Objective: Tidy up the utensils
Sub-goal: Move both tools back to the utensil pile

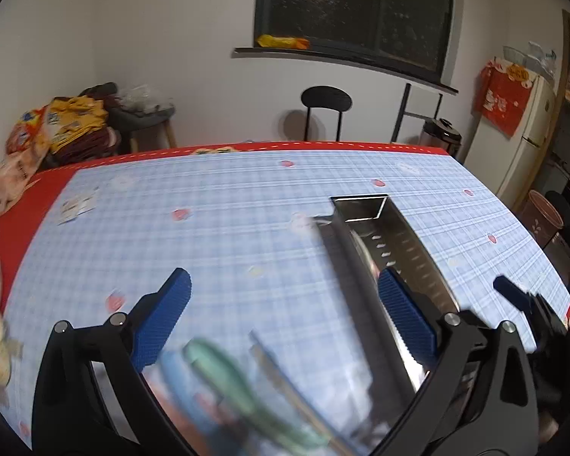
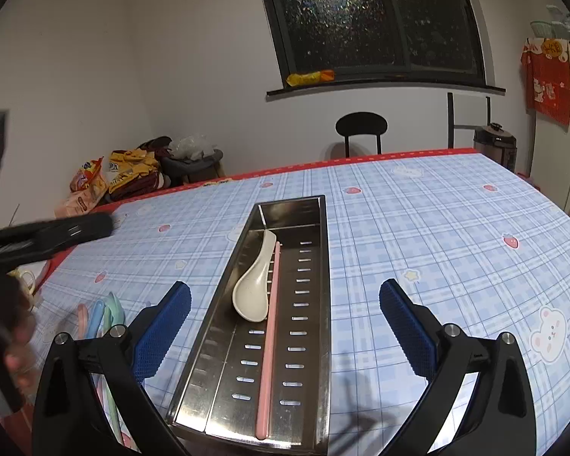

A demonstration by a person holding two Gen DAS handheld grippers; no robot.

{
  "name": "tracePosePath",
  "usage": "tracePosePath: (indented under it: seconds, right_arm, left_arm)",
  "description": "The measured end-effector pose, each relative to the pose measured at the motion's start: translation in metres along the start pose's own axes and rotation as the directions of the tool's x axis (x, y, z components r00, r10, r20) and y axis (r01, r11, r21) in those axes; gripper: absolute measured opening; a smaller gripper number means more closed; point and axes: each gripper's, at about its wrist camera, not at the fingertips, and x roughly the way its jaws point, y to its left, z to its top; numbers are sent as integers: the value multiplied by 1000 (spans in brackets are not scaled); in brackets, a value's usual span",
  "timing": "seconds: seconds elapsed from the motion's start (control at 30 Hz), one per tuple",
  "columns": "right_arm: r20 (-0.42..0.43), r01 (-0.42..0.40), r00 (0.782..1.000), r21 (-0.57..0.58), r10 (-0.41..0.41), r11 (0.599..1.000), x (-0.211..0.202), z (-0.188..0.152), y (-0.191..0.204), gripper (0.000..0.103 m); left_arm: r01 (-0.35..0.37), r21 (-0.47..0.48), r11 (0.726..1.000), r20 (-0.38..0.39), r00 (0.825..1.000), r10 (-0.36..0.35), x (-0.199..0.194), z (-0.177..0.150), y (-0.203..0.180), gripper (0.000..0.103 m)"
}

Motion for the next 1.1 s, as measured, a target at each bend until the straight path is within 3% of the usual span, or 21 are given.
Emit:
tracePosePath:
  seconds: [0.27, 0.47, 0.63, 0.77, 0.8, 0.97, 1.1]
  right_arm:
    - [32, -89, 995, -25, 90, 996, -16, -7, 12, 97]
    - [-78, -194, 978, -26, 191, 981, -24, -15, 32, 97]
    - [-176, -261, 956, -137, 236, 956, -36, -31, 63, 97]
    - [-223, -318, 934, -156, 280, 935, -33, -37, 75, 97]
    - [-228, -329, 929, -156, 290, 931, -32, -37, 77, 94]
    - [-288, -403, 889, -118, 357, 908, -15, -31, 87, 55]
    - [-362, -443, 851, -110, 379, 890, 10, -28, 105, 33]
  left_arm:
    - [-39, -36, 999, 43, 998, 41, -73, -63, 35, 97]
    - [-74, -67, 995, 2, 997, 75, -97, -118, 55, 97]
    - [-54, -96, 994, -23, 998, 53, -100, -140, 71, 97]
    - [-54, -118, 992, -43, 998, 49, -93, -144, 77, 97]
    - [-48, -119, 992, -45, 998, 43, -91, -144, 77, 97]
    - [-42, -102, 994, -38, 999, 38, -86, -143, 76, 97]
    - [-13, -121, 993, -41, 999, 8, -83, -145, 77, 96]
